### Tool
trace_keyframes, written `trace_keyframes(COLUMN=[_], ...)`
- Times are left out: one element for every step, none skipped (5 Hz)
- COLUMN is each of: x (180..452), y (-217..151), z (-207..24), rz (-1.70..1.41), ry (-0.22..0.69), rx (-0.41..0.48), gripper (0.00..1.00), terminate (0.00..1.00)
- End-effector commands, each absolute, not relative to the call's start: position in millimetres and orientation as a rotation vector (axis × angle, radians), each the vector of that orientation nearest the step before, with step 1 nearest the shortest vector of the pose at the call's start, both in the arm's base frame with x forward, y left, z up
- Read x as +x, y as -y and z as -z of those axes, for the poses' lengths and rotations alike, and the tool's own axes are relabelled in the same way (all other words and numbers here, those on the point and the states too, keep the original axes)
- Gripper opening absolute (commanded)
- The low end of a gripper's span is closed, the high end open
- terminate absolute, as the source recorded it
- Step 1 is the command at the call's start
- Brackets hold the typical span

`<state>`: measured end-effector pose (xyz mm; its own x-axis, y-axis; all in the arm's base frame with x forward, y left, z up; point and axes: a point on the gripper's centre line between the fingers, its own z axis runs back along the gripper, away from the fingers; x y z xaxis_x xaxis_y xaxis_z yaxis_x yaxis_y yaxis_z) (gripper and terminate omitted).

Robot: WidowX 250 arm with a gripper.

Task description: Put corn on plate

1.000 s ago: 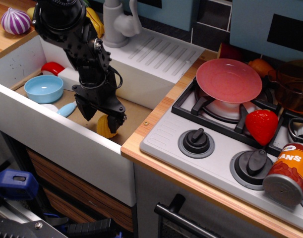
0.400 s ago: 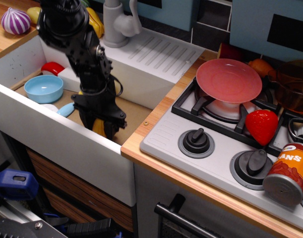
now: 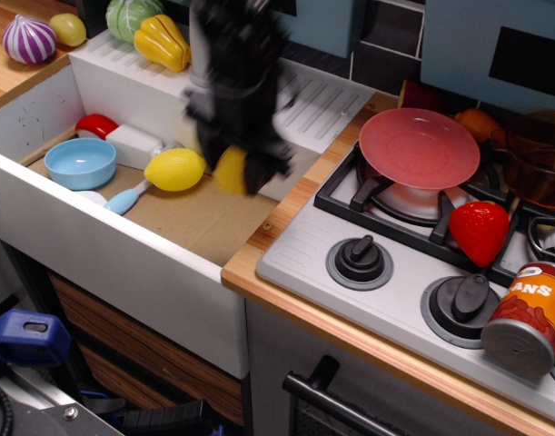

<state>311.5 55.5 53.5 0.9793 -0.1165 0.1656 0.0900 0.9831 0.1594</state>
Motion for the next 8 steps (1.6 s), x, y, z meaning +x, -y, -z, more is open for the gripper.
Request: trace_keyframes(x=[339,356,376,392,400,401,401,401], y=[-16,3,20,30,41,43,43,43], z=[-108,-118,-123,-116,-104,-96,-96,-96], rz=[0.296,0.509,0.646,0.699,0.697,0.677,0.677,0.677], ry=[0.298,0.347,0.340,0.314,0.317,0.327,0.327,0.327], rx=[0.157,0.158,0.159,0.143,0.125,0.076,0.076,0.076], gripper=[0.00,0.00,0.00,0.00,0.00,0.00,1.00,1.00], terminate=[0.00,0.00,0.00,0.00,0.00,0.00,0.00,0.00])
